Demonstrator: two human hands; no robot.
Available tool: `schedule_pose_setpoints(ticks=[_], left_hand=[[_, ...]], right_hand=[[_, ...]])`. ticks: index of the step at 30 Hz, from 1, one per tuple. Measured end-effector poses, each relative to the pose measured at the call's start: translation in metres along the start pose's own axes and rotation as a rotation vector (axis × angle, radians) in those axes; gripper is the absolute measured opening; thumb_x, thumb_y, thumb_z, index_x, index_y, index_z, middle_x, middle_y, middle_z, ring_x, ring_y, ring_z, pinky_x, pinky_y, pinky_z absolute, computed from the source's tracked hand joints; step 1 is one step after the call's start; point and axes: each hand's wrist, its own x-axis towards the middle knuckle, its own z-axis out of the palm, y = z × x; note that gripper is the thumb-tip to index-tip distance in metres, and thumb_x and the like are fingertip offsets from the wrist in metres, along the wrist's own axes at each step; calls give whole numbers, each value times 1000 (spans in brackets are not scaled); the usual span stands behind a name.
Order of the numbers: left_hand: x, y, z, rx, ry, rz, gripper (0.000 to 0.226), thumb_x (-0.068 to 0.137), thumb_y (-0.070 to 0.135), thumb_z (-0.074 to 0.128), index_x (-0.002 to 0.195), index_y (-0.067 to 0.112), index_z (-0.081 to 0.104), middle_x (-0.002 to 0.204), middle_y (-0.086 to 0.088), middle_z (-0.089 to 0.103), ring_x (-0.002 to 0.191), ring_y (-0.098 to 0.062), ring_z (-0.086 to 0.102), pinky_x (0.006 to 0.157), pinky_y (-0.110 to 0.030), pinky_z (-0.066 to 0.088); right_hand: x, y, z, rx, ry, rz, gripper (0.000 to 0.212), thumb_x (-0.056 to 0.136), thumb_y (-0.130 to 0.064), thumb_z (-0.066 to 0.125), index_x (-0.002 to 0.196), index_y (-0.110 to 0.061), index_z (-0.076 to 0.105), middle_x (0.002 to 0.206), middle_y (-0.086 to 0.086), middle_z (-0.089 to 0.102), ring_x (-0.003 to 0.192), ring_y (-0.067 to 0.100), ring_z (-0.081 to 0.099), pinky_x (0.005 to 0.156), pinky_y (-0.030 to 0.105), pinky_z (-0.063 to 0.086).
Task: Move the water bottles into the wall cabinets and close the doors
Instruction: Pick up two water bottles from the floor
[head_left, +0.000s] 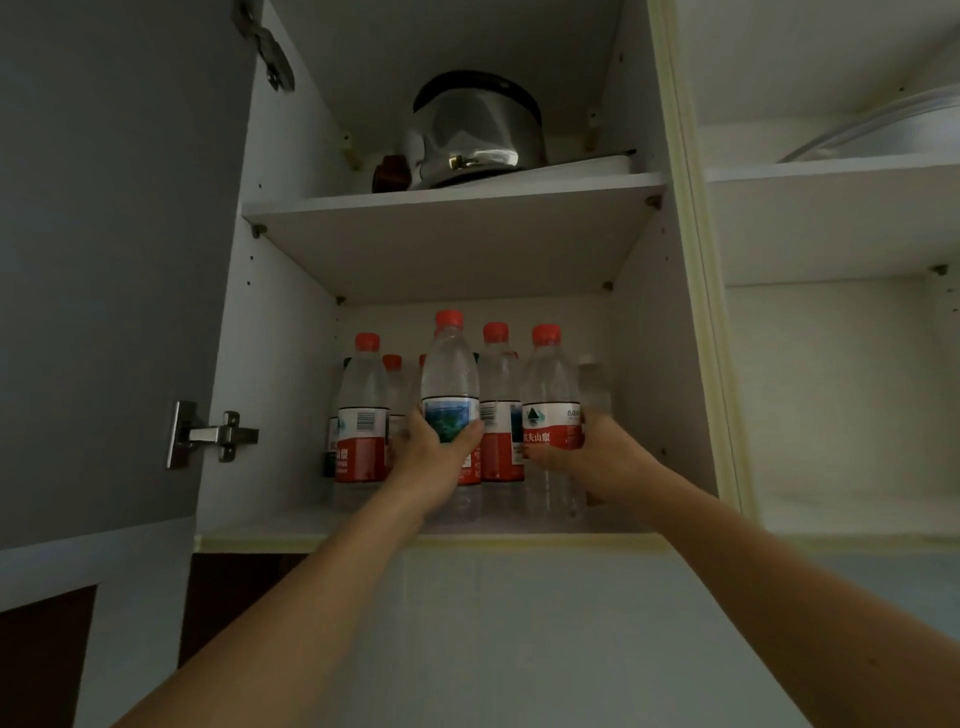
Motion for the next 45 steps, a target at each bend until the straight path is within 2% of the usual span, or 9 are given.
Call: schedule_pose_setpoints(ticks=[7,13,18,24,29,34,38,41,45], left_hand=[[13,2,22,76,-1,-55,85,94,58,57,157,22,11,159,-13,26,142,-34,34,116,-54,33],[13,7,22,158,-31,-93,87,95,59,54,158,22,7,160,-16,23,144,-36,31,118,-53,31],[5,22,-2,402,-154,-96,86,95,51,61,158,13,17,158,-15,36,142,-34,38,117,-48,34],[-54,31,-30,524,16,194,56,93,52,64,135,18,49,142,-12,44,127,-29,47,103,-40,44],[-109,38,-60,321,77,363,27,95,41,66,99,16,56,98,1,58,79,-10,54,61,-20,36],[-174,28,-75,123,-22,407,25,96,40,64,91,16,59,81,4,58,70,-8,53,59,-22,40],[-232,12,-59,30,-122,380,30,96,42,61,84,14,61,73,5,57,65,-5,51,60,-22,43],[-277,-1,-34,-9,-177,317,41,97,43,60,66,16,52,59,8,48,53,-2,45,51,-15,34],[-344,-19,8,-53,-295,176,53,99,42,57,62,9,40,53,5,35,49,-8,29,50,-28,27]], right_hand=[[9,6,4,31,13,29,26,87,-28,78,94,-36,55,96,-9,68,85,5,66,58,16,49],[7,2,8,22,18,46,36,88,-25,77,119,-24,60,104,-5,69,89,5,65,63,17,48],[-5,-6,9,-140,53,14,25,89,-30,76,104,-35,58,103,-7,70,84,0,63,64,17,49],[-47,-31,10,-332,364,-27,55,94,-42,66,138,-17,45,127,7,56,110,24,60,93,41,52],[-119,-61,22,-505,354,-151,28,99,-39,57,119,-20,59,108,-4,54,95,15,58,87,37,54],[-207,-70,29,-554,307,-149,24,99,-31,58,115,-15,65,111,-3,56,101,16,58,91,32,50],[-288,-69,30,-550,273,-45,17,97,-28,59,95,-14,68,95,-1,62,84,15,60,80,35,51],[-348,-62,21,-560,262,104,35,99,-31,55,75,-7,63,68,9,63,67,28,58,67,42,49],[-429,-46,-2,-522,270,302,53,103,-36,49,70,5,56,68,25,59,69,40,56,67,45,45]])
